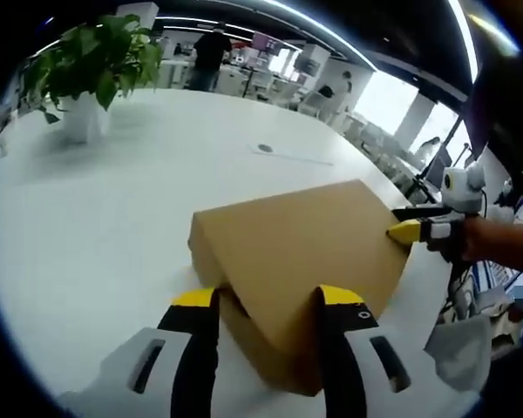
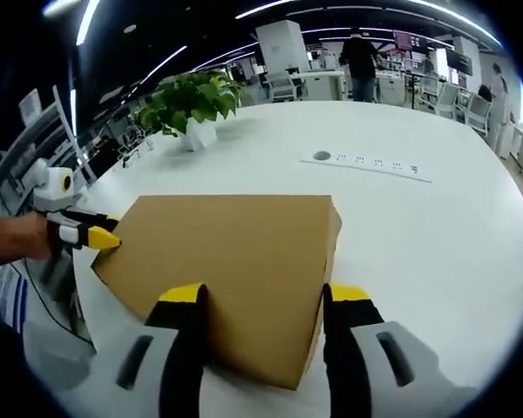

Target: Operate the shoe box by opening the lid, removing the specified soft item, and placing it in the target area until the item is outside and the box remains undamaged.

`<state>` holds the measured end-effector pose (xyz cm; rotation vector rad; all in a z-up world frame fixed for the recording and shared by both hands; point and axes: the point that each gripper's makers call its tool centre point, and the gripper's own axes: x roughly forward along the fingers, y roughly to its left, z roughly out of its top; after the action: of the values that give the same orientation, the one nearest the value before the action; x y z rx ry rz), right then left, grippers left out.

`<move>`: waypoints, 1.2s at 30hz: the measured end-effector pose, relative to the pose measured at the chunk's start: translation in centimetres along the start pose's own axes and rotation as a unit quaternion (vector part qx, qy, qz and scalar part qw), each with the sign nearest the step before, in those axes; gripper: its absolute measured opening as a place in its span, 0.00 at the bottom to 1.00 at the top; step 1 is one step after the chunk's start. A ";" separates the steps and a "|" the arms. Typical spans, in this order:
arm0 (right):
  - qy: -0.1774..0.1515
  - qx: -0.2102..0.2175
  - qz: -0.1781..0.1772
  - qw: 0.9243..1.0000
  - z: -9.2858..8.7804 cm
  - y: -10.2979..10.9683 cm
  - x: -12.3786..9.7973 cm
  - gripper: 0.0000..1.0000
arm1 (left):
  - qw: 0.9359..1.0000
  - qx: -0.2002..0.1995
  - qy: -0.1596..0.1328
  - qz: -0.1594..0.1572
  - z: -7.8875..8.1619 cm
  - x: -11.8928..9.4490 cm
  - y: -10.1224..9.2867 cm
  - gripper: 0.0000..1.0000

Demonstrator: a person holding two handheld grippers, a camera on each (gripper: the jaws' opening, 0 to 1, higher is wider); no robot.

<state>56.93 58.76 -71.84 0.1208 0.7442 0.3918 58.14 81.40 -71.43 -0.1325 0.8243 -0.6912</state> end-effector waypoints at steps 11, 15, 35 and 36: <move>0.008 0.004 0.005 1.000 -1.7 1.5 -1.6 0.47 | 1.000 -0.004 -0.001 0.002 -0.5 -1.1 0.3 0.39; 0.011 0.002 0.009 1.000 -2.4 2.4 -2.1 0.46 | 1.000 -0.003 0.001 0.001 -0.9 -1.6 0.5 0.38; 0.022 -0.001 0.026 0.999 -5.6 7.3 -3.8 0.44 | 1.000 -0.015 -0.001 0.017 -3.6 -5.1 2.2 0.36; 0.022 0.000 0.027 0.999 -5.7 7.5 -3.9 0.44 | 1.000 -0.016 -0.001 0.018 -3.7 -5.3 2.2 0.36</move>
<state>48.18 63.98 -71.72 0.1318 0.7851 0.4465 54.14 86.92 -71.47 -0.1475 0.8345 -0.6439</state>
